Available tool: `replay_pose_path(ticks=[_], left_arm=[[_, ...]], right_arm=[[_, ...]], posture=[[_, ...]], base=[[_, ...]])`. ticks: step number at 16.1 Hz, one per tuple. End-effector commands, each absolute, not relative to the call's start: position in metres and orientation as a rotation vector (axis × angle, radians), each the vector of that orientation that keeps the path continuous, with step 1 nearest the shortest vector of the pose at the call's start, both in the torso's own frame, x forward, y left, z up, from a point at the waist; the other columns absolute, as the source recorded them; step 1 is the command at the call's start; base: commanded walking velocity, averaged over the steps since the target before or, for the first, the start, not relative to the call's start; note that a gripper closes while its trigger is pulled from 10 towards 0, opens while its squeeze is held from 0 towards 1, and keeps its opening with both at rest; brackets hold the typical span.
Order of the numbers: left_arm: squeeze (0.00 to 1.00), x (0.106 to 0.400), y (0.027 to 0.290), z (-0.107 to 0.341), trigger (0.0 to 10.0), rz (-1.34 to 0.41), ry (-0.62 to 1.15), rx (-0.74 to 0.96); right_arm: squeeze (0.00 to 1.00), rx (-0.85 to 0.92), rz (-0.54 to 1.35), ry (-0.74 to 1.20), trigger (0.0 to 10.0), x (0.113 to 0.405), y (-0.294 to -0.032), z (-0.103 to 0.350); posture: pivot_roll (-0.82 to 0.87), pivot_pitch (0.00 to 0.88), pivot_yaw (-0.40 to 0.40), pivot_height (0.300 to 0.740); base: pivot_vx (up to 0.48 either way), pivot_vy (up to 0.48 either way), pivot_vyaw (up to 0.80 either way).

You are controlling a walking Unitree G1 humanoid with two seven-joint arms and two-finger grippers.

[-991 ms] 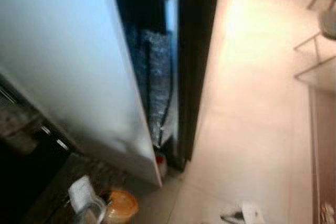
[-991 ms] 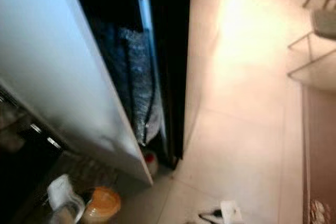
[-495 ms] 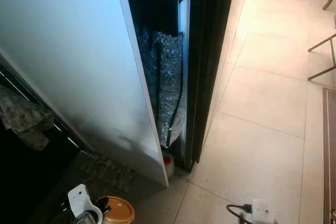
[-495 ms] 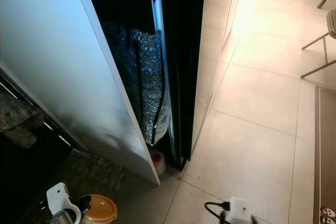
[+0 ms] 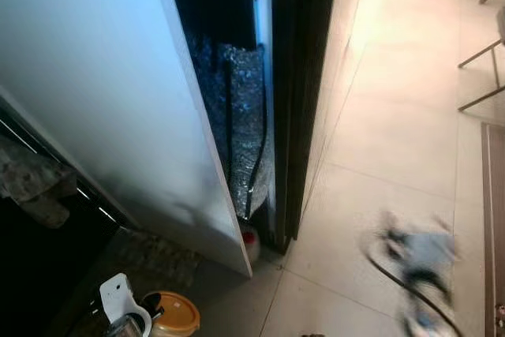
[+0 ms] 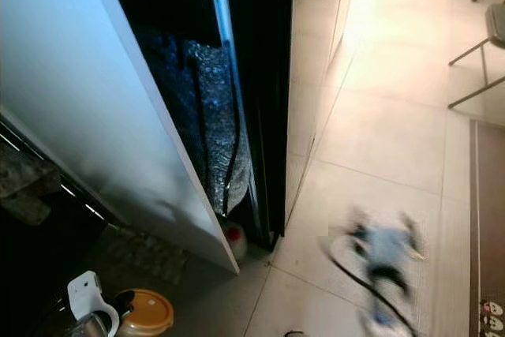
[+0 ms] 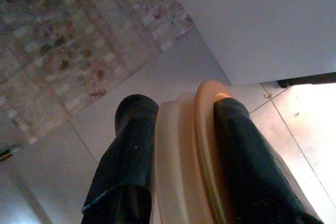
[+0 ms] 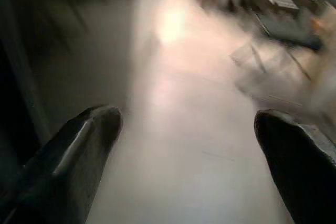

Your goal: Restocking fridge

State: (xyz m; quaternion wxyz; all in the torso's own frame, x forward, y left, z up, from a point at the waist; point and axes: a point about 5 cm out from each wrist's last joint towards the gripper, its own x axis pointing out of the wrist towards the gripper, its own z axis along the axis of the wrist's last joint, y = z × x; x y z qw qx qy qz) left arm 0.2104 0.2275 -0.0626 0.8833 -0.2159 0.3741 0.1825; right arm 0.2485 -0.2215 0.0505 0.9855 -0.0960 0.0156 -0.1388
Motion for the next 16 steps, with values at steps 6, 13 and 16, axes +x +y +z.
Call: replay_pose_path(ticks=[6, 13, 16], left_arm=[[0.00, 0.201, 0.228, -0.068, 10.0, 0.388, 0.802, -0.456], [0.00, 0.205, 0.222, -0.067, 10.0, 0.369, 0.797, -0.463], [0.00, 0.204, 0.221, -0.068, 10.0, 0.368, 0.802, -0.469]], right_arm=[[0.00, -0.148, -0.211, -0.028, 10.0, 0.258, -0.181, 0.073], [0.00, -0.142, -0.236, -0.016, 10.0, 0.261, -0.180, 0.090], [0.00, -0.130, -0.263, -0.008, 10.0, 0.264, -0.183, 0.095]], posture=[[-0.15, 0.058, 0.117, 0.740], [-0.14, 0.087, 0.108, 0.740], [-0.14, 0.095, 0.110, 0.740]], base=[[0.000, 0.000, 0.00], [0.000, 0.173, 0.00], [0.000, 0.351, 0.00]])
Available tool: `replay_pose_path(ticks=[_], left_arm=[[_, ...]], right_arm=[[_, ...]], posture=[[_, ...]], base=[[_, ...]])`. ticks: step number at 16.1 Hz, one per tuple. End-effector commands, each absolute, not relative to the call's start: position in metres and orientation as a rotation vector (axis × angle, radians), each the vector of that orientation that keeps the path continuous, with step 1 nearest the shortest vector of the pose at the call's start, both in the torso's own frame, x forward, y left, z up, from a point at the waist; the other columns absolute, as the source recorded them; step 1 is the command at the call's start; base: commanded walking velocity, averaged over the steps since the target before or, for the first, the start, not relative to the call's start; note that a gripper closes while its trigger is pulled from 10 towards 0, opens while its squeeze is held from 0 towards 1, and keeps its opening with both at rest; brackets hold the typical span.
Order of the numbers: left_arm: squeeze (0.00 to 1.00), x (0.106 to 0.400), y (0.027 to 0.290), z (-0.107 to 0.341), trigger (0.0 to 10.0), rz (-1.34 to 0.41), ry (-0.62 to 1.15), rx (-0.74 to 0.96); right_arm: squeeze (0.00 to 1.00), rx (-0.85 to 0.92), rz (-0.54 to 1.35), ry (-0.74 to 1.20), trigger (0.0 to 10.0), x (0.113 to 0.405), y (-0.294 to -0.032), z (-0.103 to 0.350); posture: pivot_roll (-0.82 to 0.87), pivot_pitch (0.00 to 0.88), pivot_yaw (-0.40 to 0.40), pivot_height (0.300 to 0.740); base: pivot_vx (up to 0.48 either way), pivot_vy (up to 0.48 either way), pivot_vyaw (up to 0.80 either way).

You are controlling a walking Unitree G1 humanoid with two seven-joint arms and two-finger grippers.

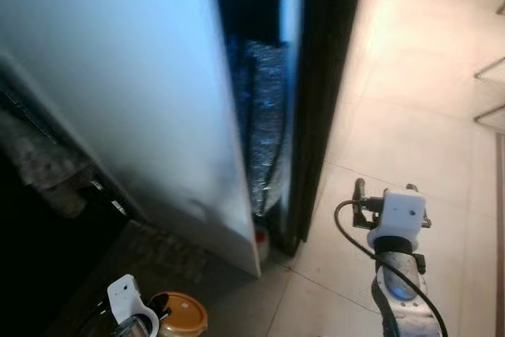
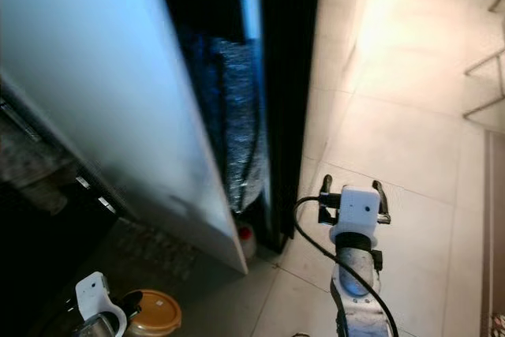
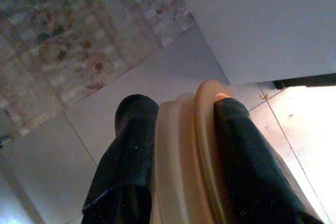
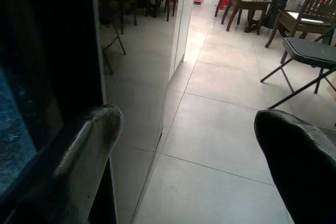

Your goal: Restocking fridge

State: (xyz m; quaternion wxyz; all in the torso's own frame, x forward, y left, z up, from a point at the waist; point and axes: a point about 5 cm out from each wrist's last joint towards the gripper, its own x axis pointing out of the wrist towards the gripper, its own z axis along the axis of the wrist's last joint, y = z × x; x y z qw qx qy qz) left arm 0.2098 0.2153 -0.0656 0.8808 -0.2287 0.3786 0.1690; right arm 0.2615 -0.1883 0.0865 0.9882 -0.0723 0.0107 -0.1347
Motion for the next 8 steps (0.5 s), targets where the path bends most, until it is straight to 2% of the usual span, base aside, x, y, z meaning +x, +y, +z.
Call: replay_pose_path(ticks=[1, 3, 8], left_arm=[[0.00, 0.2040, 0.2209, -0.0678, 10.0, 0.366, 0.805, -0.464], [0.00, 0.2044, 0.2214, -0.0675, 10.0, 0.362, 0.808, -0.456], [0.00, 0.2073, 0.2198, -0.0661, 10.0, 0.339, 0.800, -0.451]], right_arm=[[0.00, -0.128, -0.266, -0.008, 10.0, 0.2649, -0.1833, 0.0959], [0.00, -0.125, -0.273, -0.009, 10.0, 0.2672, -0.1834, 0.0988], [0.00, -0.119, -0.297, -0.018, 10.0, 0.2710, -0.1860, 0.1032]], posture=[[-0.14, 0.099, 0.111, 0.740], [-0.13, 0.101, 0.114, 0.740], [-0.13, 0.102, 0.120, 0.740]], base=[[0.000, 0.454, 0.00], [0.000, 0.448, 0.00], [0.000, 0.000, 0.00]])
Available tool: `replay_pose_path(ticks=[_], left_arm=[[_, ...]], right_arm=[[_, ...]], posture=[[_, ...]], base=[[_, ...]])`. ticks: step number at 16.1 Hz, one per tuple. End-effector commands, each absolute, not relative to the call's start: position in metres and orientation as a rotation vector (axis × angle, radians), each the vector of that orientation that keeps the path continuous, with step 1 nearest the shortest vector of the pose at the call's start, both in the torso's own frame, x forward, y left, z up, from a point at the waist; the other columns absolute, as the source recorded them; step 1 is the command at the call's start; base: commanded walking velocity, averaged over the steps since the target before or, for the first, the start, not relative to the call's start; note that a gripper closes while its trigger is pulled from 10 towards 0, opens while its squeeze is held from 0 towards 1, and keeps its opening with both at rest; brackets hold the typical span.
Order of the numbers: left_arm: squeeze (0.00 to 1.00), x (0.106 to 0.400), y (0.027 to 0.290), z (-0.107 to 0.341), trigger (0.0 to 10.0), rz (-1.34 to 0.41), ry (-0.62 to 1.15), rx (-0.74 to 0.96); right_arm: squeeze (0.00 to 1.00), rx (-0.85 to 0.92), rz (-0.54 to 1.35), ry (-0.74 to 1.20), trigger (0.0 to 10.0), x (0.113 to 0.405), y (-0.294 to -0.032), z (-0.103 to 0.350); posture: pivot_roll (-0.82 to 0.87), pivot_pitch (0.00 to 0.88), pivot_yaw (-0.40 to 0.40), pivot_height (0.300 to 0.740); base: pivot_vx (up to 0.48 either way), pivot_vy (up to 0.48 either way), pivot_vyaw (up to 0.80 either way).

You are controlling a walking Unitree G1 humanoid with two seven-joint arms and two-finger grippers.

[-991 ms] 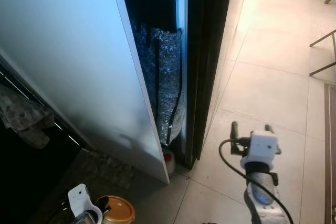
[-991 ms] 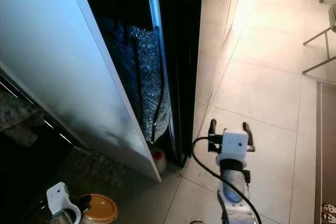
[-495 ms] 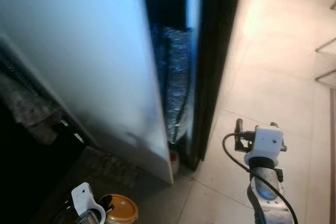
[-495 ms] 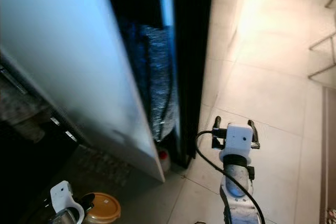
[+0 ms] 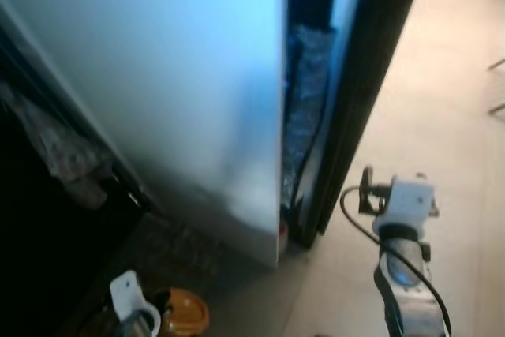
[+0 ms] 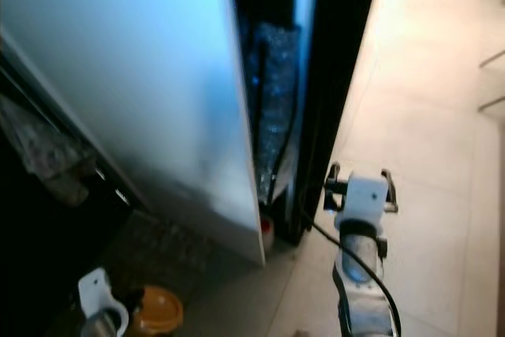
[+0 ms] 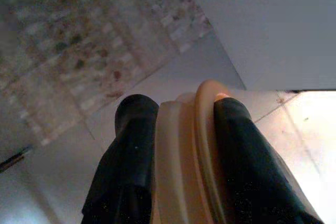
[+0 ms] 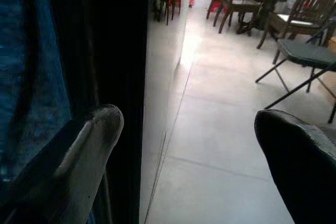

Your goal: Restocking fridge

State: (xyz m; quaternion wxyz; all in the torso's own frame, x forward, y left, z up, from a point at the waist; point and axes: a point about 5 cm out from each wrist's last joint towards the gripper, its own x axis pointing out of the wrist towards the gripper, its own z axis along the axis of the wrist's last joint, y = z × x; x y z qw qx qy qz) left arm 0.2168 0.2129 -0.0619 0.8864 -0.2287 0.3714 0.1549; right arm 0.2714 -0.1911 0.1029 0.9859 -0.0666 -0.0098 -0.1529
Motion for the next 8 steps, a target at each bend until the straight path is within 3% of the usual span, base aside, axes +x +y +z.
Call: replay_pose_path(ticks=[1, 8], left_arm=[[0.00, 0.2065, 0.2196, -0.0666, 10.0, 0.332, 0.804, -0.449], [0.00, 0.2066, 0.2203, -0.0663, 10.0, 0.324, 0.804, -0.438]], right_arm=[[0.00, -0.118, -0.302, -0.017, 10.0, 0.2713, -0.1862, 0.1037], [0.00, -0.111, -0.318, -0.032, 10.0, 0.2738, -0.1868, 0.1081]], posture=[[-0.13, 0.103, 0.121, 0.740], [-0.13, 0.103, 0.123, 0.740]], base=[[0.000, 0.000, 0.00], [0.000, 0.000, 0.00]])
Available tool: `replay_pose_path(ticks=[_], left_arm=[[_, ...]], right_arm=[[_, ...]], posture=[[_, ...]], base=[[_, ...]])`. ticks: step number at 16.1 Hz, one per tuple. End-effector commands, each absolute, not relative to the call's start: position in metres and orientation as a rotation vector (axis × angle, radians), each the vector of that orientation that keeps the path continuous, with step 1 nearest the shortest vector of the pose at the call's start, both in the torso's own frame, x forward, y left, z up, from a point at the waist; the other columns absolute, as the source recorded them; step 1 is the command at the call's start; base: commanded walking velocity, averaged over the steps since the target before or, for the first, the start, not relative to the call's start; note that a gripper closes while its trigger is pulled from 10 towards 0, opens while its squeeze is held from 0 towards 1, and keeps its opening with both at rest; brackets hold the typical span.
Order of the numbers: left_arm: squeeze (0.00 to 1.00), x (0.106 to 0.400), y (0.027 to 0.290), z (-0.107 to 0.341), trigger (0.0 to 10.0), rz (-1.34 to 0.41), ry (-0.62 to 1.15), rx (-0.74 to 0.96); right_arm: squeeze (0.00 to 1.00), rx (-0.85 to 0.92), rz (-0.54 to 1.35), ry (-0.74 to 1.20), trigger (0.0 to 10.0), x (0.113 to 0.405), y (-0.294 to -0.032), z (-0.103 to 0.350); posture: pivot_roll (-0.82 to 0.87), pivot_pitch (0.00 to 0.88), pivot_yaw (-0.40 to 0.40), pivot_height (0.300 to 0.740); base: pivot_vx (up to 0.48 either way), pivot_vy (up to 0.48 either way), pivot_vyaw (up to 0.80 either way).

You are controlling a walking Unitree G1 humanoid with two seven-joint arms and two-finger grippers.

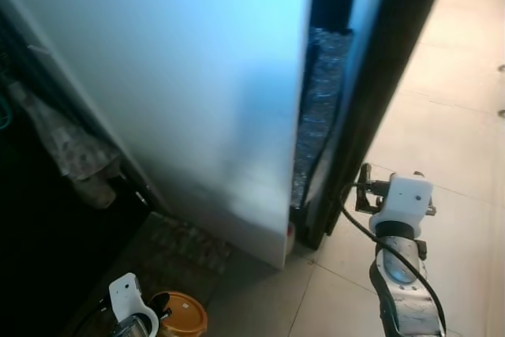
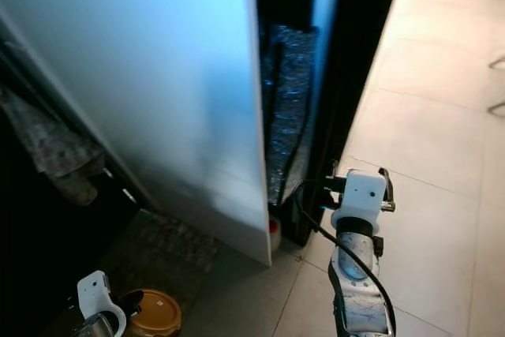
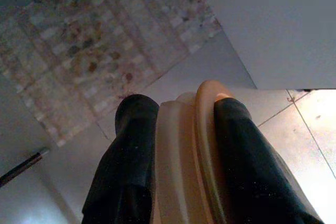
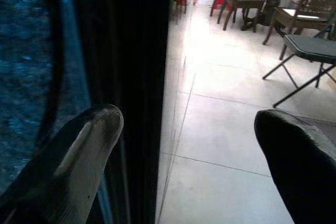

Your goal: Restocking fridge

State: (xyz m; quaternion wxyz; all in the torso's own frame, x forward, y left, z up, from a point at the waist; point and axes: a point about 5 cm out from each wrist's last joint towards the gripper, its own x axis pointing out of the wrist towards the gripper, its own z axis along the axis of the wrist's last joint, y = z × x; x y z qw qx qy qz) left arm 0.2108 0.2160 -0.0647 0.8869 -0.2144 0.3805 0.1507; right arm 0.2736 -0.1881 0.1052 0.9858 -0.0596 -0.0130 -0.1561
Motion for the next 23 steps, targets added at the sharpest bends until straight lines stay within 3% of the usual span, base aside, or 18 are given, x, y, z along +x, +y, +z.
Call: replay_pose_path(ticks=[1, 5, 14, 18, 23], left_arm=[[0.00, 0.206, 0.221, -0.066, 10.0, 0.324, 0.804, -0.440], [0.00, 0.206, 0.220, -0.067, 10.0, 0.320, 0.805, -0.438], [0.00, 0.190, 0.207, -0.077, 10.0, 0.380, 0.810, -0.521], [0.00, 0.186, 0.206, -0.079, 10.0, 0.381, 0.815, -0.522], [0.00, 0.185, 0.209, -0.080, 10.0, 0.370, 0.826, -0.501]], right_arm=[[0.00, -0.110, -0.317, -0.037, 10.0, 0.274, -0.187, 0.109], [0.00, -0.114, -0.307, -0.039, 10.0, 0.273, -0.186, 0.109], [0.00, -0.184, -0.190, -0.040, 10.0, 0.276, -0.185, 0.118], [0.00, -0.173, -0.173, -0.049, 10.0, 0.277, -0.179, 0.119], [0.00, -0.167, -0.240, -0.055, 10.0, 0.261, -0.180, 0.119]], posture=[[-0.13, 0.103, 0.123, 0.740], [-0.13, 0.105, 0.115, 0.740], [-0.14, 0.064, -0.011, 0.740], [-0.16, 0.052, 0.003, 0.740], [-0.17, 0.096, 0.034, 0.740]], base=[[0.000, 0.000, 0.00], [0.180, 0.000, 0.00], [0.247, 0.000, 0.00], [0.062, 0.000, 0.00], [0.000, 0.000, 0.00]])
